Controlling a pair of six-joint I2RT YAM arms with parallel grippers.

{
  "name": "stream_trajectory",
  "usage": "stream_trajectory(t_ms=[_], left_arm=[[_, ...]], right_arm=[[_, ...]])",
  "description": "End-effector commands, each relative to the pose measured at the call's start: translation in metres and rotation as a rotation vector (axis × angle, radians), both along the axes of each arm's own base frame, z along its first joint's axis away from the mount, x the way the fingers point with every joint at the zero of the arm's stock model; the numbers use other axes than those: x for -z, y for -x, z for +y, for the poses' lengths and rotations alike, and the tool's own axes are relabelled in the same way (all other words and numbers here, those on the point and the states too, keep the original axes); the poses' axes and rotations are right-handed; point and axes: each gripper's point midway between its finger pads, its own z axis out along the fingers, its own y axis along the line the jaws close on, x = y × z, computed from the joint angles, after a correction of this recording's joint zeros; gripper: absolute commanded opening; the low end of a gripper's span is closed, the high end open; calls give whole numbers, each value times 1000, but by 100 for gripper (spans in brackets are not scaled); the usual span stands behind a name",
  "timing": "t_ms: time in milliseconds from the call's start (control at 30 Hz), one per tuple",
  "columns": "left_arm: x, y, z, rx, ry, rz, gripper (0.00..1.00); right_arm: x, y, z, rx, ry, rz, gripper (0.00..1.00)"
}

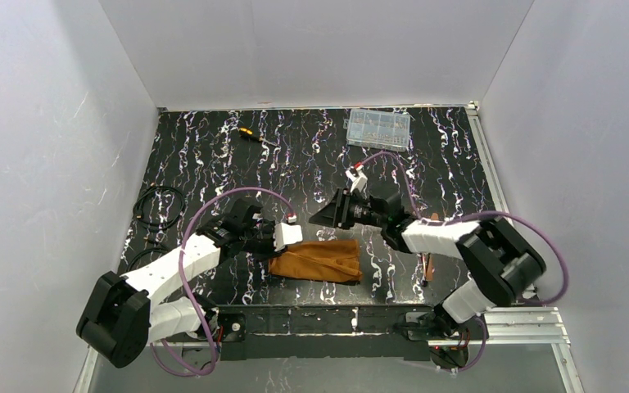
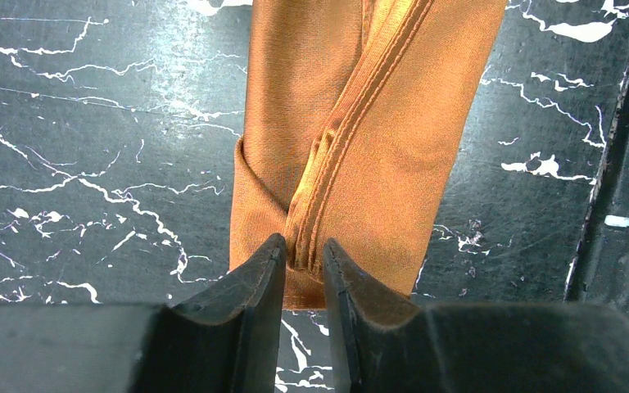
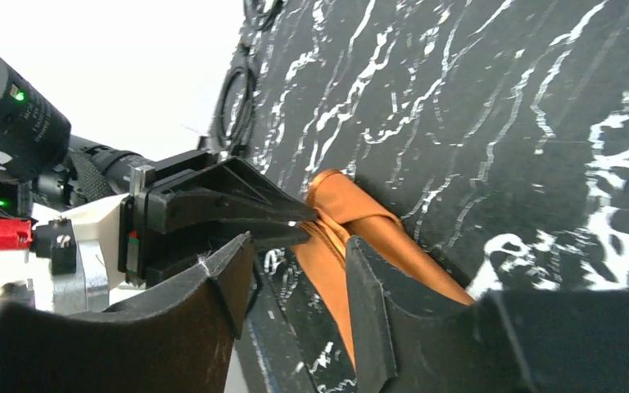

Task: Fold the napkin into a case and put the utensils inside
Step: Grasp the top corner of the smaller rectangle folded napkin from the folded napkin.

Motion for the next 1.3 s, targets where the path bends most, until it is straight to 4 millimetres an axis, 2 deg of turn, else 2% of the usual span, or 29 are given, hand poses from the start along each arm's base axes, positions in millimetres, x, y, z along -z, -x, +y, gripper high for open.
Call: stream_trajectory(t_ms=[0, 67, 100, 167, 233, 333, 667, 967, 1267], left_arm=[[-3, 7, -2, 9, 22, 20, 22], [-2, 8, -1, 11, 19, 19, 22], [-2, 8, -1, 11, 20, 18, 22], [-1, 8, 0, 10, 19, 18, 22], [-2, 9, 0, 9, 20, 18, 21], [-3, 10, 0, 8, 22, 18, 21], [-9, 7, -2, 5, 36, 7, 20], [-4, 11, 1, 15, 22, 13, 20], [-3, 10, 0, 24, 20, 11, 18]], right_arm=[[-34, 20, 36, -161, -218, 6, 50], [-23, 42, 54, -238, -202, 29, 48], [-16, 50, 62, -266, -179, 30, 52], [2, 60, 70, -300, -101, -6, 67], [21, 61, 69, -306, -8, -24, 72], [34, 57, 65, -313, 55, -77, 75], [57, 53, 80, -400, 45, -159, 67], [65, 53, 85, -427, 26, -178, 71], [75, 58, 94, -447, 39, -161, 67]])
